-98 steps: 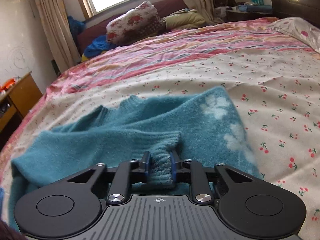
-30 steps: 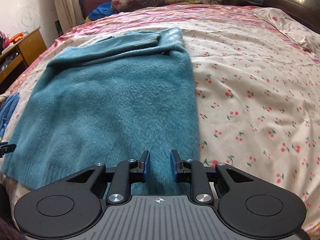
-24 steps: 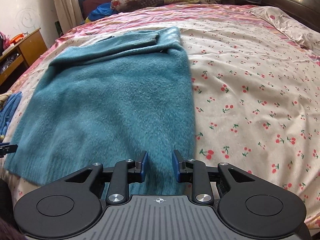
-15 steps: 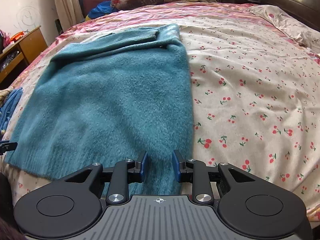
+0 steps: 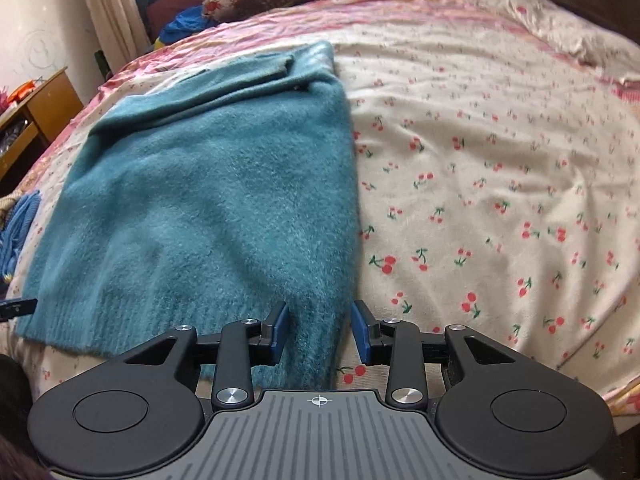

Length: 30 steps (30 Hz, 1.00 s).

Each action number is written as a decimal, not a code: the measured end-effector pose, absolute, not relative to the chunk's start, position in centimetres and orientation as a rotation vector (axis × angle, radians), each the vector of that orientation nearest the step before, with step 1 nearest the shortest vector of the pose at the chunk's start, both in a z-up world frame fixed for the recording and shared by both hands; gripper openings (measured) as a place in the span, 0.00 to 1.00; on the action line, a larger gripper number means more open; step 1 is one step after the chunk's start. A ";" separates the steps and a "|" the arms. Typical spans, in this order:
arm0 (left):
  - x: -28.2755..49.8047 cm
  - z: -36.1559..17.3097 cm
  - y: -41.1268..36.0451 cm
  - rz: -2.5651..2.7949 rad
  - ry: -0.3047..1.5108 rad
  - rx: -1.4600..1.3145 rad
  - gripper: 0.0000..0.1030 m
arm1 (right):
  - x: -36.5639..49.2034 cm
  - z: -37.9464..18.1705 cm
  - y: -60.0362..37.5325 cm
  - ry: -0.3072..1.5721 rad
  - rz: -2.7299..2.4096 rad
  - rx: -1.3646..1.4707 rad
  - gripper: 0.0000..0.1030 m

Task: Fold small clothes
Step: 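Move both grippers to the hem of the teal sweater, then close both grippers on the sweater hem edge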

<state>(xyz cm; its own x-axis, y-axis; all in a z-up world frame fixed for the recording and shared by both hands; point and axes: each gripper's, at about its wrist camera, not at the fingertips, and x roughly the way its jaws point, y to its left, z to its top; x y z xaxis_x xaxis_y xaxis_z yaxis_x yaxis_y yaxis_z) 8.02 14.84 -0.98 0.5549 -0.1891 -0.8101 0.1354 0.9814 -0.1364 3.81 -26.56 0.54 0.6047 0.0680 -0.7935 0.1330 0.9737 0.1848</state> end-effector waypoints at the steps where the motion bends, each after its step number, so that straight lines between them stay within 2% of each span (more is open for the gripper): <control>1: 8.0 -1.0 15.0 -0.197 0.965 -0.070 0.44 | 3.9 0.4 -26.7 0.930 -0.033 0.258 0.33; 4: 8.1 -1.0 15.3 -0.213 0.970 -0.099 0.45 | 3.9 0.0 -27.1 0.940 -0.001 0.313 0.36; 21: 8.2 -1.0 14.8 -0.217 0.983 -0.079 0.47 | 3.6 -0.7 -27.6 0.939 0.075 0.425 0.40; 30: 8.1 -1.0 14.6 -0.228 0.971 -0.068 0.43 | 3.9 -1.3 -28.0 0.931 0.100 0.515 0.40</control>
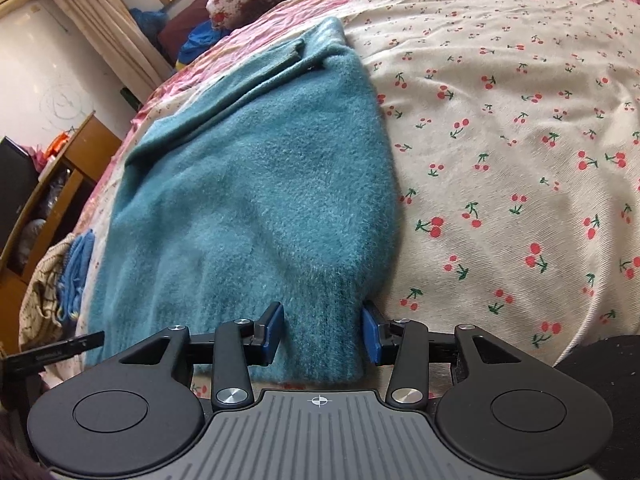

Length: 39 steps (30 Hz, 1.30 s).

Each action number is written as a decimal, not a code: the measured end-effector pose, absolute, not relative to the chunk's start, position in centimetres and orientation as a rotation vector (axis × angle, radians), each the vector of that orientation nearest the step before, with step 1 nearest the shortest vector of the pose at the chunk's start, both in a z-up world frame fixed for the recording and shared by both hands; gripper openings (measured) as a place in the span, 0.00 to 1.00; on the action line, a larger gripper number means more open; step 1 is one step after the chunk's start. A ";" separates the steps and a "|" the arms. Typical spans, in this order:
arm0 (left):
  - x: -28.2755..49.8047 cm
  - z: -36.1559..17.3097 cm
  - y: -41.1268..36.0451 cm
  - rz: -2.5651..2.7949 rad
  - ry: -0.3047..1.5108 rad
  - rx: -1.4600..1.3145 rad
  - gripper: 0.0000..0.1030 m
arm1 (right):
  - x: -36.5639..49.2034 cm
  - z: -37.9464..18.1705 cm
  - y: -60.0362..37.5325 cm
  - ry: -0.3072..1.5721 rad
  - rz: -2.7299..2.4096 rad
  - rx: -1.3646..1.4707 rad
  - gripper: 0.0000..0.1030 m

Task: Fold small clothes
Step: 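Close both grippers on the sweater hem edge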

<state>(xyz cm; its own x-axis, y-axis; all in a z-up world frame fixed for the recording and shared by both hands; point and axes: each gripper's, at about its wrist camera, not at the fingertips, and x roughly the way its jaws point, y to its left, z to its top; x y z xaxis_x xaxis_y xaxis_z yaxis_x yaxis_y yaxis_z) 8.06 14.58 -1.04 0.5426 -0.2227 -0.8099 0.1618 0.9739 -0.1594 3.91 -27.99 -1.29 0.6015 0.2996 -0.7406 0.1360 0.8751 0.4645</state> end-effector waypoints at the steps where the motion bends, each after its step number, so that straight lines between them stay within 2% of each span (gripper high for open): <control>1: 8.0 -1.0 14.6 -0.232 0.967 -0.067 0.41 | 3.9 -1.3 -27.9 0.929 0.100 0.515 0.40; 3: 7.8 -0.9 14.5 -0.236 0.957 -0.068 0.35 | 3.7 -1.2 -28.0 0.921 0.102 0.525 0.40; 4: 7.7 -0.9 14.5 -0.242 0.951 -0.070 0.29 | 3.6 -1.2 -28.0 0.915 0.112 0.537 0.37; 5: 7.6 -0.8 14.5 -0.248 0.945 -0.072 0.29 | 3.5 -1.2 -28.1 0.910 0.128 0.551 0.35; 18: 8.2 -1.0 13.7 -0.246 0.968 -0.024 0.30 | 4.3 -1.7 -27.1 0.925 0.143 0.534 0.36; 21: 8.2 -1.0 13.4 -0.238 0.965 -0.003 0.31 | 4.3 -1.8 -27.3 0.923 0.143 0.548 0.34; 29: 7.6 -0.7 12.2 -0.205 0.939 0.075 0.28 | 4.2 -1.7 -27.1 0.909 0.130 0.531 0.20; 31: 7.5 -0.5 11.7 -0.197 0.939 0.098 0.23 | 4.1 -1.6 -27.1 0.899 0.138 0.537 0.18; 39: 7.2 0.6 10.2 -0.184 0.928 0.151 0.20 | 3.8 -1.1 -27.5 0.851 0.163 0.575 0.16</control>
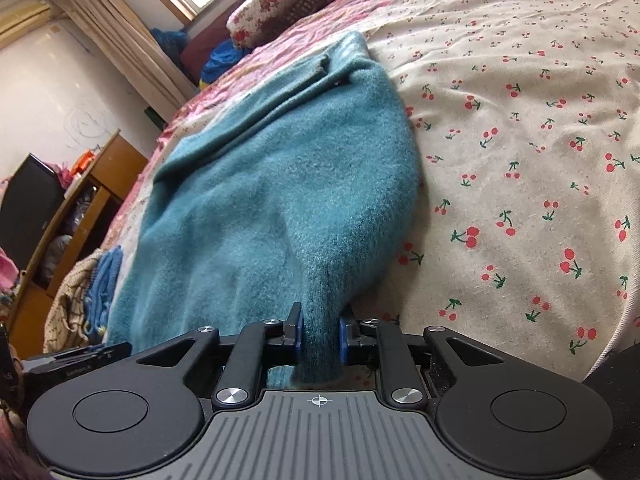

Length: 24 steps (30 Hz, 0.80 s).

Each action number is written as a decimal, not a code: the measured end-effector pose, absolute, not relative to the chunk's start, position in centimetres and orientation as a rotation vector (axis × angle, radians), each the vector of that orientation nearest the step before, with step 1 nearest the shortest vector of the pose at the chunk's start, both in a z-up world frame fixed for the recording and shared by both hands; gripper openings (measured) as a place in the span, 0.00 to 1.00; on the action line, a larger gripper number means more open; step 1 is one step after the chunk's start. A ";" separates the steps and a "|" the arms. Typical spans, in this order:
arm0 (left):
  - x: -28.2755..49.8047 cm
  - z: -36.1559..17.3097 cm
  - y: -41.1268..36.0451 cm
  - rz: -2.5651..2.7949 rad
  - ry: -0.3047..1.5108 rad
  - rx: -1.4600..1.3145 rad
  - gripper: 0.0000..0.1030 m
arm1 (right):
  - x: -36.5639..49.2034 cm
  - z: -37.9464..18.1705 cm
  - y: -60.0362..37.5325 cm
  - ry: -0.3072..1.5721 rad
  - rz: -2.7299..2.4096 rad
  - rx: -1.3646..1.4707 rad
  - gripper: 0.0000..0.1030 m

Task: Fold small clothes
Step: 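Close both grippers on the sweater hem edge, then lift the held hem and fold it over toward the collar with both grippers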

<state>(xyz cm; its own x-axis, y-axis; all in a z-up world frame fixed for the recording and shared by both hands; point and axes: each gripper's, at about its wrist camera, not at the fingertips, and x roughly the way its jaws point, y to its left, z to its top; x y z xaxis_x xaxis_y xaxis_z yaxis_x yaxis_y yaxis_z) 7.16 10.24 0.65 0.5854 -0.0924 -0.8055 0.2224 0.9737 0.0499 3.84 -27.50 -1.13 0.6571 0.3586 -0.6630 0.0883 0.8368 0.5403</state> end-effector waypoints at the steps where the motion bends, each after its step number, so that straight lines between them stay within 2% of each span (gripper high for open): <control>1: 7.2 0.8 10.2 -0.186 0.927 0.151 0.20 | 3.9 -1.1 -27.5 0.851 0.164 0.579 0.16; 18: 7.9 3.1 9.4 -0.228 0.891 0.111 0.18 | 4.3 -0.8 -27.9 0.797 0.214 0.739 0.15; 24: 8.9 5.1 10.5 -0.269 0.855 -0.033 0.18 | 4.3 0.4 -28.8 0.744 0.248 0.840 0.15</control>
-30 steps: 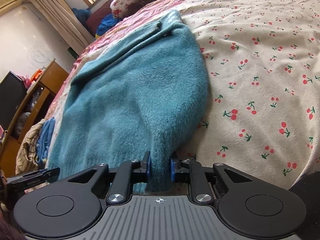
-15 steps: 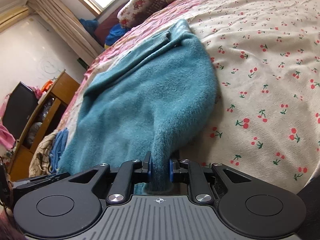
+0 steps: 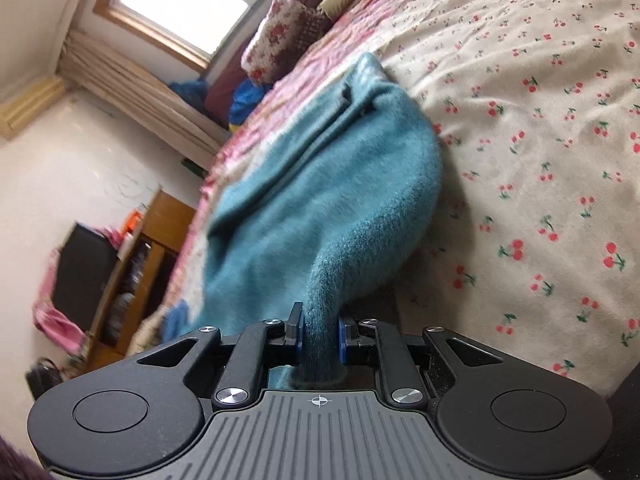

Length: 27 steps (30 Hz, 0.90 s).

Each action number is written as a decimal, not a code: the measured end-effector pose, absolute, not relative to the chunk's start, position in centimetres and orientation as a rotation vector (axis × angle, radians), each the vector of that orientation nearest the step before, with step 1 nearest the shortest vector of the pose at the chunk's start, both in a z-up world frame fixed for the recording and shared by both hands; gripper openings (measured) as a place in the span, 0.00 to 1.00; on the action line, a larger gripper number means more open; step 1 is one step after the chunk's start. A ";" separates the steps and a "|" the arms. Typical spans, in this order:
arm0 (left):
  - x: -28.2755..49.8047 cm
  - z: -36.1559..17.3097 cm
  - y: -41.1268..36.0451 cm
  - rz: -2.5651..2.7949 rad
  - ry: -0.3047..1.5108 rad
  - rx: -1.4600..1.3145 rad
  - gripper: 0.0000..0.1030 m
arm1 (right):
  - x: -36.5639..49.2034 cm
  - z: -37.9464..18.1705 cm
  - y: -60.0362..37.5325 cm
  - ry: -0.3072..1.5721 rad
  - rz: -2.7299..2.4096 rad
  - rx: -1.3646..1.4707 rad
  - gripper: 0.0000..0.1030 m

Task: Fold small clothes
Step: 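Lift the held hem and fold it over toward the collar with both grippers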

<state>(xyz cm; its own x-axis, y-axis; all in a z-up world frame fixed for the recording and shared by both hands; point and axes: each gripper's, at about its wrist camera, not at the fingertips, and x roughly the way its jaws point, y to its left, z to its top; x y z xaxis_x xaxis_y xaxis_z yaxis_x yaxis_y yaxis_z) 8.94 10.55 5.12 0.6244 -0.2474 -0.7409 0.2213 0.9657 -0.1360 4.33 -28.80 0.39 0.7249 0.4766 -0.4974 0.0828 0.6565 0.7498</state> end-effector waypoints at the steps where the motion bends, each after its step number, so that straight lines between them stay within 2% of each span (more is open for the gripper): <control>1: 9.3 5.5 10.8 -0.275 0.847 -0.058 0.17 | 4.6 0.7 -28.9 0.735 0.255 0.851 0.15; 15: 17.8 9.0 13.8 -0.269 0.733 -0.288 0.17 | 13.6 5.8 -29.0 0.589 0.320 0.895 0.15; 27: 26.4 9.3 13.4 -0.218 0.691 -0.302 0.17 | 21.1 6.0 -30.8 0.536 0.270 0.908 0.15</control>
